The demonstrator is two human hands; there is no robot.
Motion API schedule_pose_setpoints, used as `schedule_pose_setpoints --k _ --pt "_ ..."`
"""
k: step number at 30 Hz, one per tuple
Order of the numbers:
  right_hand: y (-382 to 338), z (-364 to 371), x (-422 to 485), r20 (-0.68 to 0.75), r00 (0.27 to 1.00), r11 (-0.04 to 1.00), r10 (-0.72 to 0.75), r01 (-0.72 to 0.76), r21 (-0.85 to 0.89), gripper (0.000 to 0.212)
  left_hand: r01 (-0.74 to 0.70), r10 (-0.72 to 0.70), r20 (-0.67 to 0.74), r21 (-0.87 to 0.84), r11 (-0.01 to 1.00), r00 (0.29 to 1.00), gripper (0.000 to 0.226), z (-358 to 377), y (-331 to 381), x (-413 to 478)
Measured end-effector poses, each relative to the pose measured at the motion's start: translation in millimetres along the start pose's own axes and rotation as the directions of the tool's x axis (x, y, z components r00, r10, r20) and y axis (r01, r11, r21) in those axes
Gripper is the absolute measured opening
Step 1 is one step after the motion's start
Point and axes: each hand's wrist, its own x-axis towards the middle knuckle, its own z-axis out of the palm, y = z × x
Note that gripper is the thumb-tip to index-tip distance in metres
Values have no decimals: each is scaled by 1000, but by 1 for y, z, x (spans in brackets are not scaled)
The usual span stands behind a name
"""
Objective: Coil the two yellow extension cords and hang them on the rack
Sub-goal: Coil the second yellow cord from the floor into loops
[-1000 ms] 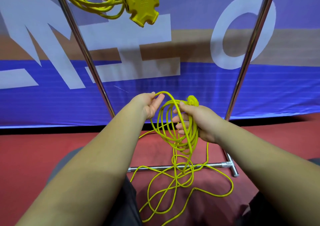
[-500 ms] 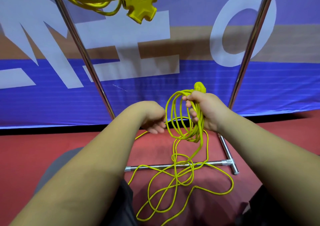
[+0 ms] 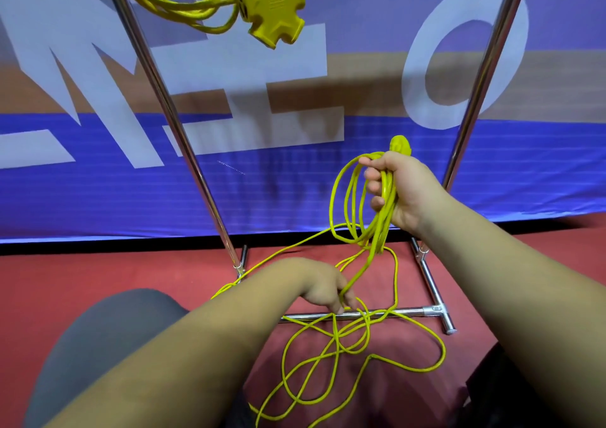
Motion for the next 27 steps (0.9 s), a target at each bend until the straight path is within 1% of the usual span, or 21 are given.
schedule_pose_setpoints --k 2,5,6,8,11,13,16,18,19,22,24,26,27 --pt "-2 -1 0 30 1000 1000 2 -3 7 23 24 -24 -5 -19 1000 1000 44 9 -10 6" --pt "-5 -3 0 70 998 999 11 -13 34 17 45 -47 -30 -43 998 998 52 16 -23 10" --pt "-5 -3 -1 77 997 999 7 -10 38 21 48 -49 -35 -29 998 998 51 16 -27 10" --pt "-7 -4 -2 85 996 999 -15 11 48 30 55 -57 -46 -27 998 997 47 14 -36 12" --pt "-12 -6 -5 112 993 997 -25 16 76 27 79 -75 -85 43 996 993 40 11 -50 13" --pt "-16 -8 -7 142 990 992 -14 -4 127 26 108 -102 -77 89 990 992 41 14 -57 15" --pt "-22 -12 -10 197 980 970 -7 -42 240 27 132 -131 -23 110 985 991 50 22 -62 19" --pt "-26 -14 -10 225 974 954 -10 -58 293 28 131 -130 -16 105 986 991 46 27 -64 22" --pt "-28 -15 -10 229 973 952 -15 -56 301 28 135 -132 -36 102 986 991 39 27 -63 22" --pt "-34 -19 -9 220 975 962 -29 -33 271 27 159 -141 -158 105 982 977 16 14 -67 19" --pt "-38 -23 -9 197 980 982 -42 4 190 26 185 -168 -253 43 982 953 8 -3 -73 11" --pt "-39 -27 -9 162 983 996 -83 80 27 23 198 -216 -345 -86 976 913 19 -24 -77 -3" --pt "-37 -28 -8 142 984 991 -110 121 -65 22 187 -255 -385 -206 961 887 22 -35 -76 -12"
